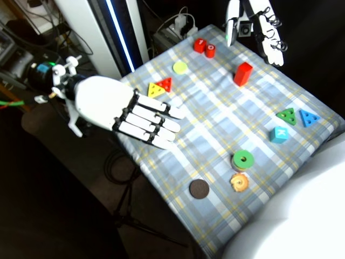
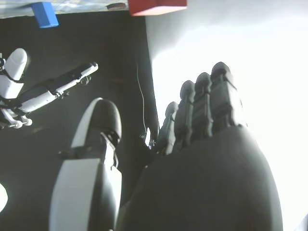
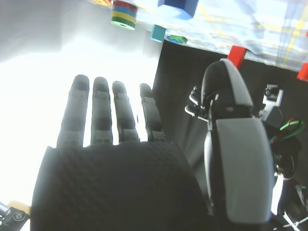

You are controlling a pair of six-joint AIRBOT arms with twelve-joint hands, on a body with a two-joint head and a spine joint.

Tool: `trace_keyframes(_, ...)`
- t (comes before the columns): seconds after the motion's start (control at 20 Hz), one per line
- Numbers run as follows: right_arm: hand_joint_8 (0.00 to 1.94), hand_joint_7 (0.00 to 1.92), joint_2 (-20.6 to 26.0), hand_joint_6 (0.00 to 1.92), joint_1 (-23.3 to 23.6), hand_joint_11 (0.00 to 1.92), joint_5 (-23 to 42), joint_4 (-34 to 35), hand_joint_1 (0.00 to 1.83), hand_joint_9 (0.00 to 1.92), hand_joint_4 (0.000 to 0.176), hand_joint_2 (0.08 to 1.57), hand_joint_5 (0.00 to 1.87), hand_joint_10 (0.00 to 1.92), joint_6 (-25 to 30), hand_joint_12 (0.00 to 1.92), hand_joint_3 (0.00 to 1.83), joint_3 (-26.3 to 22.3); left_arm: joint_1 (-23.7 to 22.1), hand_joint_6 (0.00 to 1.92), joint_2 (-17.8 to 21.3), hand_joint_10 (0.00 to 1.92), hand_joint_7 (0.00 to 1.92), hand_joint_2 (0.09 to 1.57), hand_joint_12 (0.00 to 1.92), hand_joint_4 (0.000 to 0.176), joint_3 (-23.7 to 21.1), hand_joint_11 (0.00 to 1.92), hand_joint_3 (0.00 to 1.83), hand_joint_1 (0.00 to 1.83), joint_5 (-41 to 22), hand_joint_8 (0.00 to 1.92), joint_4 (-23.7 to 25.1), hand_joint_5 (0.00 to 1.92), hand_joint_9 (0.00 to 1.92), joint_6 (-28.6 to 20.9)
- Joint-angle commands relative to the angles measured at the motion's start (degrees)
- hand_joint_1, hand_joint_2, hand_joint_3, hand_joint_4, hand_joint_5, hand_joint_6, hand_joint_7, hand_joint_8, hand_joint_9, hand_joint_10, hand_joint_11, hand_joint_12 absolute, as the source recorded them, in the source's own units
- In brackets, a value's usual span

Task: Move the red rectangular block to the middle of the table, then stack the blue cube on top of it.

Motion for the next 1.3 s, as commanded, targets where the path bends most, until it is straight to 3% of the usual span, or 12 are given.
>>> trace_keyframes(0.0,0.0,0.0,-0.05,0.0,0.41,0.0,7.2,-0.32,0.33,0.01,0.002,1.26,0.0,0.02,0.29,0.27,0.01,0.04,-0.75,0.0,-0.31,0.0,0.0,1.24,0.03,0.042,0.07,0.0,0.01,0.44,-6.77,0.0,1.17,0.0,0.0,-0.26)
trace_keyframes(0.05,0.0,0.0,-0.05,0.0,0.37,0.0,7.19,-0.43,0.29,0.0,0.013,1.26,0.0,0.01,0.29,0.24,0.0,0.06,-0.78,0.0,-0.56,0.0,0.0,1.24,0.01,0.054,0.08,0.0,0.0,0.42,-6.9,0.0,1.15,0.0,0.0,-0.31)
trace_keyframes(0.15,0.0,0.0,-0.06,0.0,0.06,0.0,7.19,-0.68,0.32,0.0,0.0,1.27,0.0,0.0,0.29,0.36,0.0,0.14,-1.04,0.0,-1.01,0.0,0.0,1.24,0.0,0.058,0.13,0.0,0.0,0.4,-7.23,0.0,1.18,0.0,0.0,-0.57)
trace_keyframes(0.2,0.0,0.0,-0.27,0.0,0.06,0.0,7.19,-1.16,0.3,0.0,0.0,1.27,0.0,0.0,0.3,0.4,0.0,0.14,-1.39,0.0,-1.46,0.0,0.0,1.24,0.0,0.037,0.23,0.0,0.0,0.37,-7.3,0.0,1.61,0.0,0.0,-0.78)
trace_keyframes(0.45,0.0,0.0,-0.74,0.0,1.21,0.0,7.19,-2.54,0.34,0.0,0.0,1.27,0.0,0.0,0.3,0.33,0.0,0.28,-2.76,0.0,-2.72,0.0,0.0,1.13,0.0,0.072,0.7,0.0,0.0,0.58,-7.0,0.0,2.54,0.0,0.0,-0.81)
trace_keyframes(0.5,0.0,0.0,-0.74,0.0,1.23,0.0,7.19,-2.54,0.35,0.0,0.0,1.27,0.0,0.0,0.34,0.28,0.0,0.26,-2.73,0.0,-2.64,0.0,0.0,1.1,0.0,0.051,0.67,0.0,0.0,0.63,-6.79,0.0,2.54,0.0,0.0,-0.81)
trace_keyframes(0.55,0.0,0.0,-0.74,0.0,1.22,0.0,7.19,-2.53,0.32,0.0,0.0,1.27,0.0,0.0,0.44,0.27,0.0,0.26,-2.7,0.0,-2.47,0.0,0.0,1.05,0.0,0.046,0.66,0.0,0.0,0.69,-6.47,0.0,2.48,0.0,0.0,-0.82)
trace_keyframes(0.7,0.0,0.0,-0.74,0.0,0.98,0.0,7.19,-2.5,0.33,0.0,0.0,1.26,0.0,0.0,0.97,0.65,0.0,0.26,-2.19,0.01,-1.67,0.0,0.06,0.98,0.0,0.027,0.81,0.0,0.0,0.81,-5.49,0.01,1.23,0.06,0.0,-0.76)
trace_keyframes(0.8,0.0,0.0,-0.74,0.0,0.89,0.0,7.19,-2.32,0.35,0.0,0.0,1.25,0.0,0.0,1.27,0.69,0.0,0.28,-1.29,0.02,-1.17,0.0,0.1,0.97,0.0,0.016,0.95,0.0,0.0,0.92,-4.98,0.02,-0.92,0.11,0.0,0.34)
trace_keyframes(1.05,0.0,0.0,-0.75,0.0,0.42,0.0,7.19,-1.75,0.33,0.0,0.0,1.26,0.0,0.0,1.52,0.4,0.0,0.31,-0.31,0.01,-1.37,0.01,0.19,1.02,0.0,0.03,2.64,0.0,0.01,1.08,-2.84,0.01,-4.76,0.18,0.03,0.73)
trace_keyframes(1.2,0.0,0.0,-0.75,0.0,0.23,0.0,7.18,-1.68,0.34,0.0,0.0,1.27,0.0,0.0,1.79,0.29,0.0,0.41,-0.32,0.02,-2.03,0.03,0.23,1.03,0.0,0.014,3.48,0.0,0.01,1.09,-1.56,0.02,-7.03,0.21,0.09,2.67)
trace_keyframes(1.25,0.0,0.0,-0.75,0.0,0.18,0.0,7.18,-1.66,0.33,0.0,0.019,1.28,0.0,0.0,1.86,0.29,0.0,0.42,-0.33,0.01,-2.27,0.03,0.24,1.03,0.0,0.003,3.63,0.0,0.0,1.09,-1.15,0.01,-8.14,0.23,0.12,4.06)
